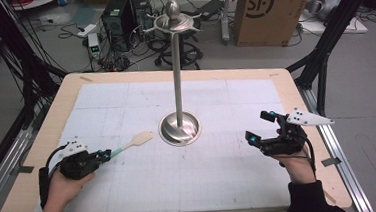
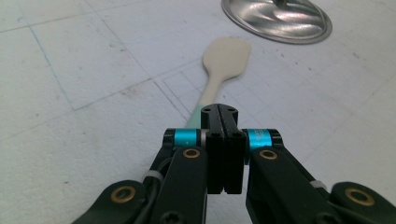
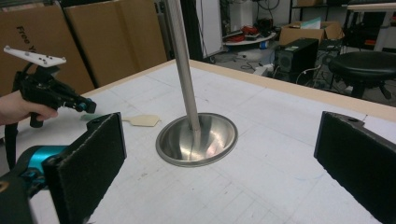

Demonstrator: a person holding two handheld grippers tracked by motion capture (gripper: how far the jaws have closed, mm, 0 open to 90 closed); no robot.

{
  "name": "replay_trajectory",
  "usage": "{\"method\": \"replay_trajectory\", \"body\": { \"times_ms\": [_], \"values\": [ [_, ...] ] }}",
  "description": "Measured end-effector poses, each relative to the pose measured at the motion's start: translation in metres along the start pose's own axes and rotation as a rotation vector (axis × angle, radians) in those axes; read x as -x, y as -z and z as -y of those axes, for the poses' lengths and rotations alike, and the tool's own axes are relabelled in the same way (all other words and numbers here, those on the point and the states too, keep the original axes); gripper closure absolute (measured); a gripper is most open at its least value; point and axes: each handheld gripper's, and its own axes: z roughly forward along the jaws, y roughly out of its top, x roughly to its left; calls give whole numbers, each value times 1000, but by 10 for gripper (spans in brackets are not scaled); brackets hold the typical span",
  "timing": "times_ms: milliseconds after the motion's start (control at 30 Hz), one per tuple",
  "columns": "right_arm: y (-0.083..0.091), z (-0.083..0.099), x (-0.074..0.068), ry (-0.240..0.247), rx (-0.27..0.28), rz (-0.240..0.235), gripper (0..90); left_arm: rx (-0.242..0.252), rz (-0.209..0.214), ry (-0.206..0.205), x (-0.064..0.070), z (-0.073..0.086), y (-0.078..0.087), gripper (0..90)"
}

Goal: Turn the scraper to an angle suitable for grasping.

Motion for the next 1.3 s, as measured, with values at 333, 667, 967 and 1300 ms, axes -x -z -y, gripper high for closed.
{"method": "replay_trajectory", "body": {
  "times_ms": [333,667,967,1300],
  "values": [
    [-1,2,1,-7,-8,3,11,-93,5,-36,-1,7,-11,896],
    [2,3,1,-6,-16,6,11,-81,-101,-91,-8,7,-16,896],
    [4,6,2,-16,-16,6,11,-59,-117,23,-27,2,-18,898],
    [3,7,2,-26,-22,6,11,-2,-87,7,-17,-33,-48,898]
  ]
}}
